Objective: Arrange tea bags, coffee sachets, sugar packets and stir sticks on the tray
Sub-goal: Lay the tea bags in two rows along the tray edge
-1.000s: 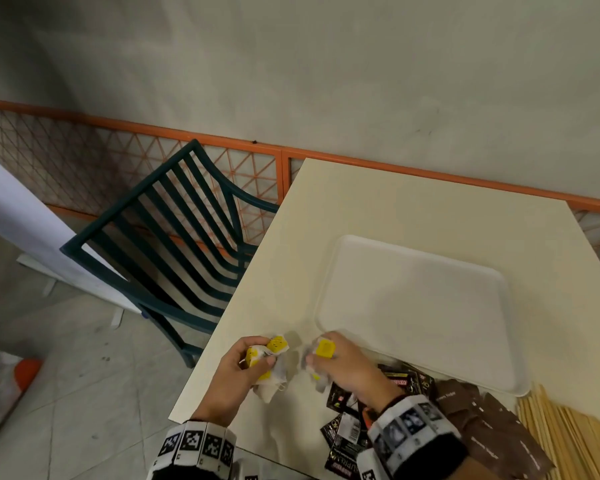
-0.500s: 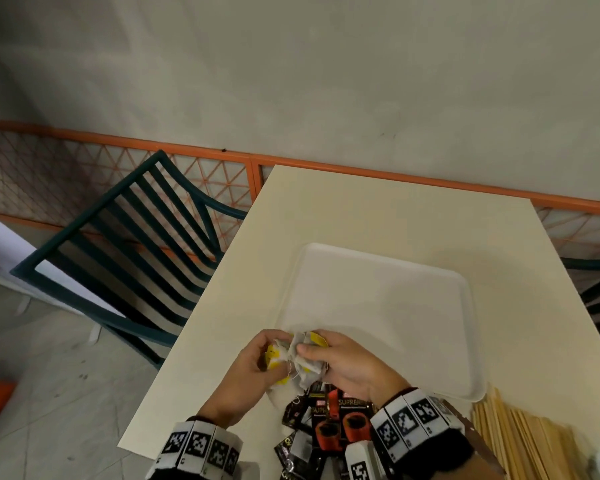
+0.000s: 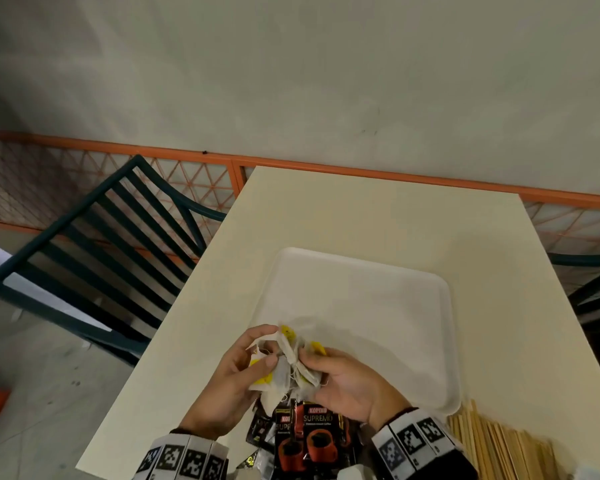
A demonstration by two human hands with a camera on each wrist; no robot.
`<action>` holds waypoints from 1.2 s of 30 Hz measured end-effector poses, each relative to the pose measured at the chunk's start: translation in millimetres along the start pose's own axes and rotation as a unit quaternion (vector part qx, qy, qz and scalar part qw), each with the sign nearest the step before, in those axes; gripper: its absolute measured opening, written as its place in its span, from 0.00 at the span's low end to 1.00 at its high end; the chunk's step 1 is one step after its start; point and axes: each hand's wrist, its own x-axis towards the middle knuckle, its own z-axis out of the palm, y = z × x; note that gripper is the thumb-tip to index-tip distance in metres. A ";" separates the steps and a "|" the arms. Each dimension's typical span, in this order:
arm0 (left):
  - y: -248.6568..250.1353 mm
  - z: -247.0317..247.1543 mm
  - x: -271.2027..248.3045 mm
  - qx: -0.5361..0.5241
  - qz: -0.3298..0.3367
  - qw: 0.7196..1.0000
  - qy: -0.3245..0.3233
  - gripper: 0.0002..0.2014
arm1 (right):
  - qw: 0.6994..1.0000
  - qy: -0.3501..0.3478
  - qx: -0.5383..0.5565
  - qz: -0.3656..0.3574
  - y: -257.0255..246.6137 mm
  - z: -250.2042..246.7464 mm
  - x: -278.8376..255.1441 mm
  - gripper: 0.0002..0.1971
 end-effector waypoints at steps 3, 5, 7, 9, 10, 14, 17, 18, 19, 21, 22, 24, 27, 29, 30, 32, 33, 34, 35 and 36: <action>-5.6 6.1 2.3 -0.007 0.001 1.000 0.031 0.33 | 0.999 -0.007 0.021 -0.028 -5.9 -7.2 -2.5 0.23; -9.6 6.7 4.0 0.009 0.006 0.998 0.067 0.35 | 0.997 0.031 0.044 -0.049 -11.6 -14.1 -5.3 0.20; -13.2 4.5 6.7 0.026 0.011 0.993 0.111 0.41 | 0.995 0.053 0.050 -0.069 -18.0 -19.4 -8.2 0.16; -14.6 1.9 9.8 0.037 0.018 0.989 0.140 0.46 | 0.996 0.049 0.034 -0.064 -21.1 -18.7 -9.6 0.15; -14.6 0.5 12.0 0.047 0.020 0.988 0.145 0.45 | 0.998 0.042 0.010 -0.049 -21.6 -15.0 -9.3 0.16; -9.2 0.4 23.0 0.081 0.022 0.988 0.132 0.20 | 0.997 0.031 -0.071 -0.003 -16.0 3.0 2.0 0.20; 1.6 -0.8 30.5 0.090 0.022 0.987 0.134 0.17 | 0.995 0.067 -0.074 -0.024 -15.6 10.6 15.2 0.18; 5.3 -3.3 32.3 0.075 0.024 0.989 0.129 0.20 | 0.994 0.080 -0.073 -0.034 -15.5 11.1 19.8 0.17; 8.0 -8.4 33.6 0.054 0.030 0.991 0.123 0.26 | 0.993 0.090 -0.067 -0.042 -15.9 11.2 24.1 0.17; 10.1 -22.8 36.2 0.026 0.047 0.992 0.112 0.40 | 0.992 0.104 -0.049 -0.054 -16.7 10.1 31.4 0.15; 11.4 -28.9 37.7 0.018 0.056 0.992 0.111 0.42 | 0.992 0.107 -0.038 -0.059 -17.9 9.8 34.2 0.14; 15.0 -40.9 39.9 0.008 0.072 0.990 0.125 0.40 | 0.991 0.113 -0.005 -0.072 -20.5 7.5 39.0 0.17; 23.0 -55.6 45.4 -0.008 0.075 0.980 0.185 0.32 | 0.988 0.122 0.028 -0.091 -26.2 5.5 43.8 0.18; 23.4 -64.7 50.4 -0.019 0.062 0.978 0.199 0.29 | 0.988 0.112 0.041 -0.100 -29.4 9.9 48.5 0.17; 23.3 -65.0 53.0 -0.024 0.049 0.980 0.193 0.25 | 0.988 0.104 0.047 -0.101 -30.5 14.5 51.9 0.16; 26.3 -60.9 58.3 -0.039 0.009 0.986 0.162 0.12 | 0.991 0.086 0.040 -0.097 -30.6 24.1 62.1 0.18; 29.0 -56.8 60.7 -0.046 -0.013 0.989 0.139 0.11 | 0.992 0.082 0.022 -0.091 -29.6 28.3 68.2 0.19; 31.6 -53.2 62.8 -0.051 -0.038 0.992 0.113 0.13 | 0.993 0.082 -0.003 -0.084 -28.1 32.7 74.1 0.21; 34.8 -50.2 64.2 -0.060 -0.061 0.992 0.089 0.15 | 0.993 0.083 -0.032 -0.079 -26.0 35.8 79.8 0.20; 37.5 -49.3 64.6 -0.076 -0.078 0.991 0.080 0.15 | 0.992 0.088 -0.058 -0.075 -24.1 38.2 84.4 0.19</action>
